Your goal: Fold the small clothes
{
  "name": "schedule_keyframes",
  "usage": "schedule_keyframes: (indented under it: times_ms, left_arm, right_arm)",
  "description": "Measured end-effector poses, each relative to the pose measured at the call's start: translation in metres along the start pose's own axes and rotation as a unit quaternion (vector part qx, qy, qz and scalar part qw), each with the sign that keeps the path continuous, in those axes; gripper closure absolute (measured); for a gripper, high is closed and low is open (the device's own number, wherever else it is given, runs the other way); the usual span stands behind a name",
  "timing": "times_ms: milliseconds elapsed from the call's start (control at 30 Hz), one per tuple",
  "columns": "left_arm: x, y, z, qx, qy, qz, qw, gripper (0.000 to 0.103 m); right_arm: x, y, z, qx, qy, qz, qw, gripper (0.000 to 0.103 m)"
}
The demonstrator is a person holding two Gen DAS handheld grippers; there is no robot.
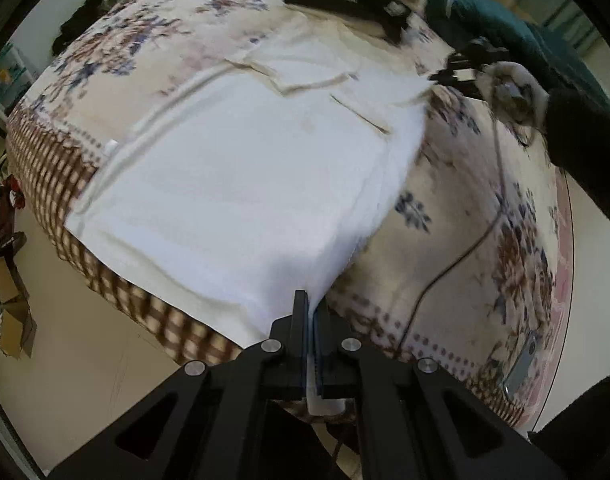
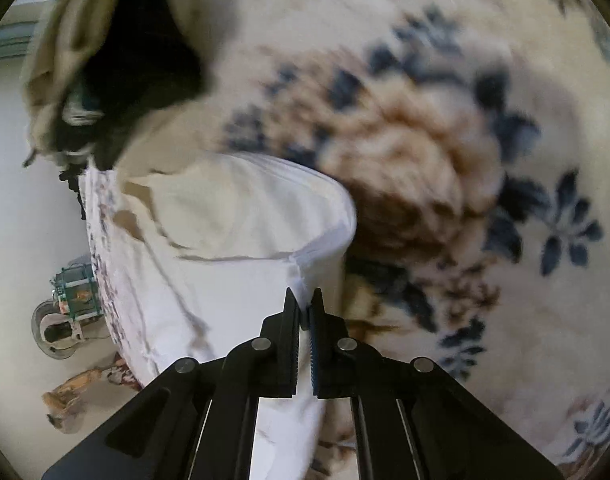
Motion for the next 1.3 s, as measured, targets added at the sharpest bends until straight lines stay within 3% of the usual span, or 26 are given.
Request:
schedule_keyframes:
  times_ms: [167,300,467,633,833,1000,1033,1100,1167,1300]
  left_arm:
    - [0.072,0.012,-0.008,-0.013,-0.006,-0.037,0.9992,0.103]
    - [0.140,0.022,-0.002,-0.020,-0.013,-0.075,0.9969,0.103]
    - [0.213,0.032,0.018,-0.021,-0.020,-0.126,0.9916,0.103]
    - [0.268,0.031,0.049,-0.007,-0.029,-0.158,0.9870,0.103]
    - [0.298,0.019,0.086,0.020,-0.051,-0.179,0.9823,0.103]
    - [0.309,0.016,0.096,0.028,-0.077,-0.193,0.9777,0.103]
    - [0.310,0.016,0.097,0.030,-0.081,-0.192,0.9775,0.103]
    - [0.310,0.015,0.098,0.037,-0.089,-0.189,0.9773,0.103]
    - [0.309,0.014,0.096,0.041,-0.094,-0.182,0.9779,0.103]
    - [0.311,0.016,0.093,0.045,-0.094,-0.170,0.9800,0.103]
  right_arm:
    - [0.074,-0.014,-0.028,-0.038,-0.012,-0.038,0.998,0.099]
    - [0.152,-0.026,-0.026,-0.058,-0.031,-0.057,0.996,0.099]
    - [0.239,-0.042,0.021,-0.073,-0.073,-0.081,0.991,0.099]
    - [0.311,-0.051,0.099,-0.084,-0.139,-0.118,0.980,0.099]
    - [0.339,-0.058,0.176,-0.085,-0.209,-0.155,0.962,0.099]
    - [0.343,-0.061,0.210,-0.074,-0.250,-0.164,0.951,0.097]
    - [0.341,-0.064,0.210,-0.067,-0.245,-0.154,0.955,0.095]
    - [0.331,-0.080,0.202,-0.039,-0.215,-0.146,0.965,0.071]
    - [0.317,-0.104,0.188,-0.025,-0.203,-0.149,0.967,0.054]
    - [0.264,-0.195,0.152,0.018,-0.195,-0.176,0.965,0.053]
Point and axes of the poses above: each gripper's, at about its wrist camera, not at the fingertips, and z roughly the way its jaws point, x to its left, y to its top, the point moved 3 cm from there along z, roughly the way its jaws point, and after that the axes turned 14 degrees about z, right-handed, at the moved point
